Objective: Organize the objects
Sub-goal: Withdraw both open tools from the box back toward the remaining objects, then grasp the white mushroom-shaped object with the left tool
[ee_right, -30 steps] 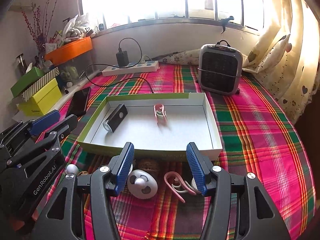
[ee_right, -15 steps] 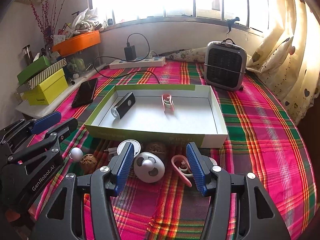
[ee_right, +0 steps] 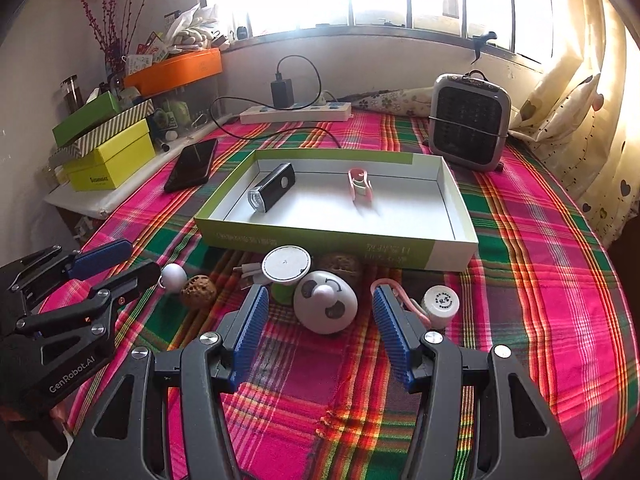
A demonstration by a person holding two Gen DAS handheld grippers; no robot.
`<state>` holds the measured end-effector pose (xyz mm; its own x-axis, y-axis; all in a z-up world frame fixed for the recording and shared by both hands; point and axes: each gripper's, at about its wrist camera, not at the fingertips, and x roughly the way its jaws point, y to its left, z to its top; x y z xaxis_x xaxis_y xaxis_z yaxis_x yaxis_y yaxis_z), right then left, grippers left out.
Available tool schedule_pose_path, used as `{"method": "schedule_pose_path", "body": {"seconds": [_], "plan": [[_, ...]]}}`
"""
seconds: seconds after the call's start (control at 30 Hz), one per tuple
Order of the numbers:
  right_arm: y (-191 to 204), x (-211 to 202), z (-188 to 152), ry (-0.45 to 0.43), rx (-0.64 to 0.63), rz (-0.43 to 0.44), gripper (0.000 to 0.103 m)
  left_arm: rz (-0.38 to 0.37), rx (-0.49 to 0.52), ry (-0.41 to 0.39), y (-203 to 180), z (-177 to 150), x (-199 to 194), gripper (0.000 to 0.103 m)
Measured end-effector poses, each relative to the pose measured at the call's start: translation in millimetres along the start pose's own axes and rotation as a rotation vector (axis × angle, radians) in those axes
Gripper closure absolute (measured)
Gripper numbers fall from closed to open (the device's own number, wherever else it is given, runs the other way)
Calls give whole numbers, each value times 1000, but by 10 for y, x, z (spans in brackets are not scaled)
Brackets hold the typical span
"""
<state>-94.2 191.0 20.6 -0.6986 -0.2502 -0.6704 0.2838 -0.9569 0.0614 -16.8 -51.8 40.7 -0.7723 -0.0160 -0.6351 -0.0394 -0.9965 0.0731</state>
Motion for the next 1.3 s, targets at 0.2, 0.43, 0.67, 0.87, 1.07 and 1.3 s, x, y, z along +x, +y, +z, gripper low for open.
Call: {"method": "schedule_pose_path", "body": {"seconds": [0.2,0.43,0.67,0.87,1.07,1.3], "plan": [[9,5,-50,12,4,12,48,-28,-23,12,89,-99,4,64],[-15,47,-86,25,23,25,48,-93,-84,59,193,-177,137,60],[-58,80,-113,37,38,23,40,-94,-87,91,177,-181,271,60],[-36,103,-111,42,30,35,39,-117,-105,137,204,-168,368,60],[6,112,-110,49,12,38,39,-126,-104,158,234,-96,450,60],[31,132,-97,54,1,39,39,-120,-85,170,232,-35,534,60]]}}
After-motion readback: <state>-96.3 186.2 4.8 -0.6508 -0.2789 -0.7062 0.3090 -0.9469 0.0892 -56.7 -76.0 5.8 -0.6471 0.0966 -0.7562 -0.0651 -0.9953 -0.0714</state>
